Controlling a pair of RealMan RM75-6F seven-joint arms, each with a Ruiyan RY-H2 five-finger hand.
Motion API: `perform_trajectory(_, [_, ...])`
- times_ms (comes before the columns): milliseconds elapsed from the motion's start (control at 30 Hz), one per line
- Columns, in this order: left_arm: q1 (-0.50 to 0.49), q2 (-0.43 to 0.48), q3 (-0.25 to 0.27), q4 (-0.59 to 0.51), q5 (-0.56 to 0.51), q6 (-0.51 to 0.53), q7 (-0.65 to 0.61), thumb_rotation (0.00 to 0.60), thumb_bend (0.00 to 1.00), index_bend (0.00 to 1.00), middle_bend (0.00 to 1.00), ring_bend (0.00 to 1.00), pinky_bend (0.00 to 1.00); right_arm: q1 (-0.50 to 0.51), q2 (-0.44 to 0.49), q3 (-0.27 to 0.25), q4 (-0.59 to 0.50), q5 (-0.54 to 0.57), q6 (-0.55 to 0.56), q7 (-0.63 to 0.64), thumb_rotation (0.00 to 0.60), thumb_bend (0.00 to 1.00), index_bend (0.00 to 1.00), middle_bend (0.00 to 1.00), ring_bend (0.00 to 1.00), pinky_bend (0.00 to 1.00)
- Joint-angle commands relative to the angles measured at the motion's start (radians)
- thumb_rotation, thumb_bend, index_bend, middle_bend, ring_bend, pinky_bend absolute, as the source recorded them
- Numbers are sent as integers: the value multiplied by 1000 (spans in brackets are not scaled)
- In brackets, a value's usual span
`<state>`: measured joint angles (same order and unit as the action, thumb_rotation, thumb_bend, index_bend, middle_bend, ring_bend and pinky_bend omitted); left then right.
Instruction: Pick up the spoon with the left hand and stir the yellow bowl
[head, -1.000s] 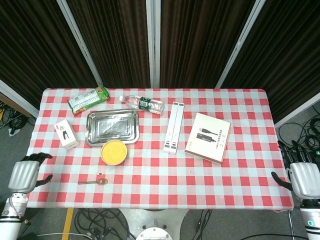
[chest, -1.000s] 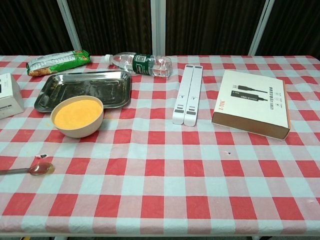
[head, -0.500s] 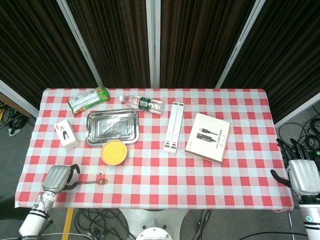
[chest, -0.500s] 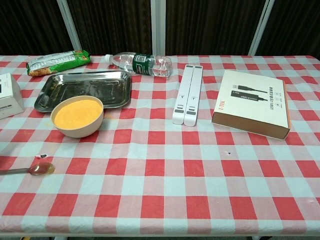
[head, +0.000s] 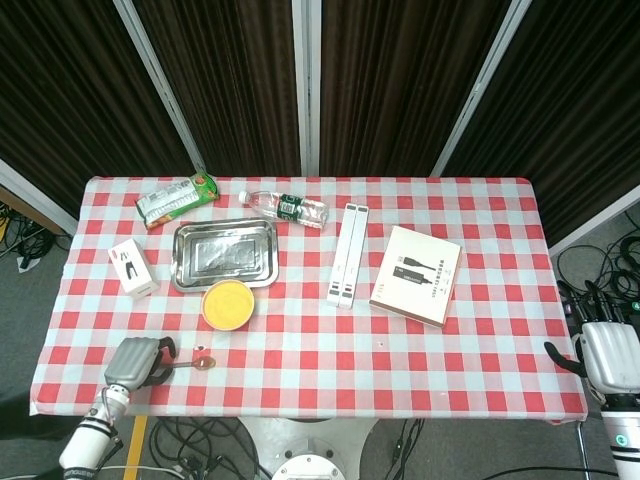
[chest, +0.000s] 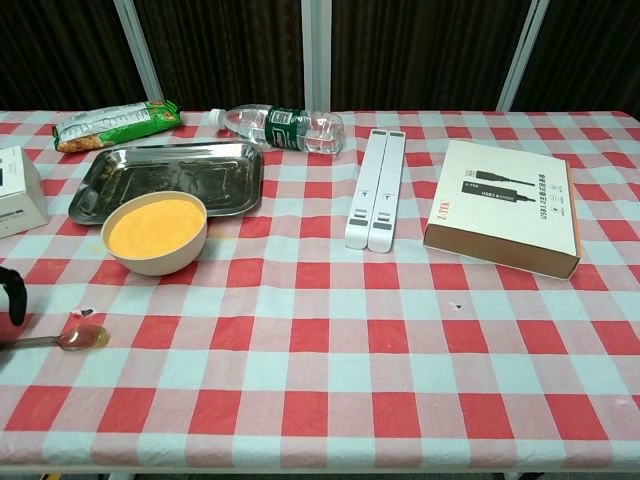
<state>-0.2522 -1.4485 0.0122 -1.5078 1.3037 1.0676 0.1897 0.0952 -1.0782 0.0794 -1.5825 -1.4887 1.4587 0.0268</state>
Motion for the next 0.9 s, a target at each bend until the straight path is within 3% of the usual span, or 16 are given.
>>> perform_trajectory(33, [-1,-14,1,2,-14,-2,10,600,373,558,951,902,879,1,-2,0,3,0,-1,3,600,133,87,211,26,123])
perform_trajectory(400, [-9,-45,2,33,-47,-12,26,600,432,579,956,907,879,2,-5,-2,11,1,-5,11,600,133,90,214,26,124])
perform_trajectory(600, [0,-51,-3,41,-18,33,0,600,475,641,961,914,879,1,-4,-3,11,-1,-2,10,600,133,90,214,26,124])
perform_trajectory(767, [-3,-12,-17,7,6,66,-13,600,480,643,961,914,879,0,1,0,6,0,3,8,600,134,90,214,26,124])
perform_trajectory(900, [-34,46,-58,-25,18,76,-6,600,480,642,961,914,879,2,8,4,3,-4,8,3,600,133,90,214,26,124])
